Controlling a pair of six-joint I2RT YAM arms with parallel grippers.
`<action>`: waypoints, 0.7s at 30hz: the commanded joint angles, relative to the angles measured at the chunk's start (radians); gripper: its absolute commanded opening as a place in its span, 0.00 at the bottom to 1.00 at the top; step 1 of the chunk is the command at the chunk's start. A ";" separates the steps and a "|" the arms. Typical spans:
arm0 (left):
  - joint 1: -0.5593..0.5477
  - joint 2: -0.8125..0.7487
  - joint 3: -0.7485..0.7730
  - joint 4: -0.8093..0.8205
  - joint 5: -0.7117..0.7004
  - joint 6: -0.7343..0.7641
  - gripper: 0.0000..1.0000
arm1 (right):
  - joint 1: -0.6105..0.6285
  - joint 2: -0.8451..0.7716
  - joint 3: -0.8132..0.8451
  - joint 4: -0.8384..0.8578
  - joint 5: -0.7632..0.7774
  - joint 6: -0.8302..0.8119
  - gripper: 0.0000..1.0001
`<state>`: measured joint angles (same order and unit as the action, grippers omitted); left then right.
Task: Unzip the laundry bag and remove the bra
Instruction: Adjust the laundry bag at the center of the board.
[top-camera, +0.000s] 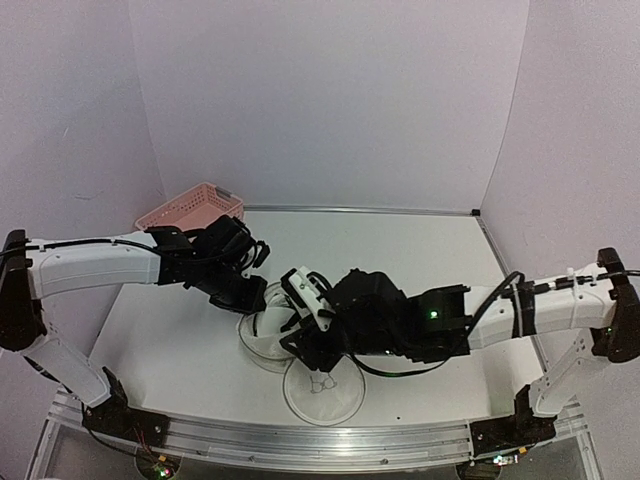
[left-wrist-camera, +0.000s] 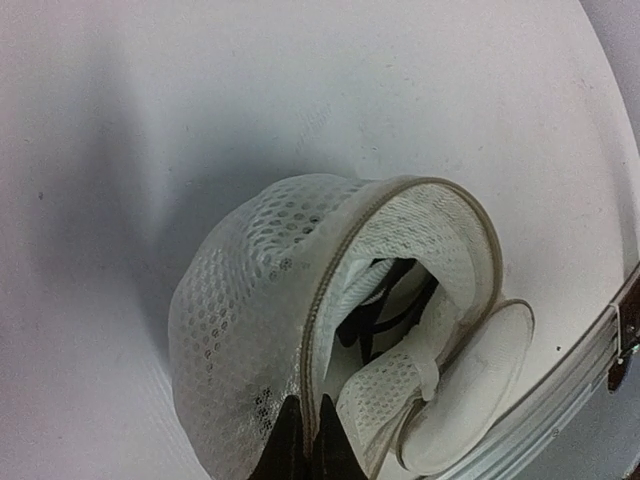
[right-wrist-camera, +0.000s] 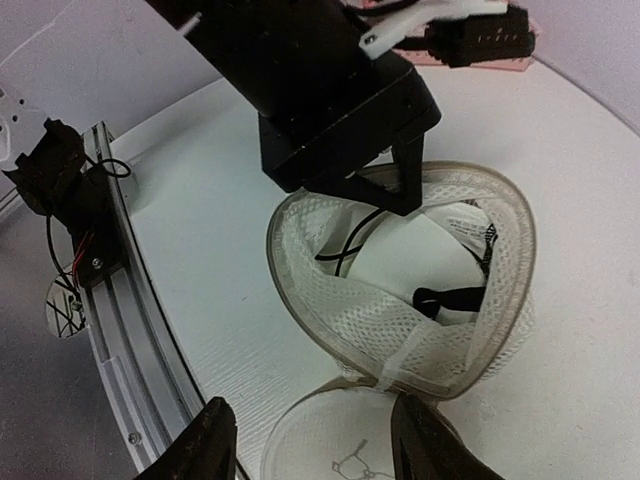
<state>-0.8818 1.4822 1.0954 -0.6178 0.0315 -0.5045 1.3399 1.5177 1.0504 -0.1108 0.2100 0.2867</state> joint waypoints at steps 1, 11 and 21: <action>-0.029 -0.068 -0.030 0.094 0.074 -0.060 0.00 | -0.032 0.093 0.091 -0.004 -0.111 0.110 0.54; -0.069 -0.135 -0.118 0.249 0.131 -0.172 0.00 | -0.110 0.200 0.079 0.053 -0.078 0.256 0.56; -0.073 -0.180 -0.175 0.267 0.010 -0.205 0.00 | -0.135 0.297 0.151 0.090 -0.072 0.361 0.60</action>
<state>-0.9512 1.3483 0.9340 -0.3985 0.1188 -0.6861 1.2053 1.7790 1.1271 -0.0837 0.1387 0.5880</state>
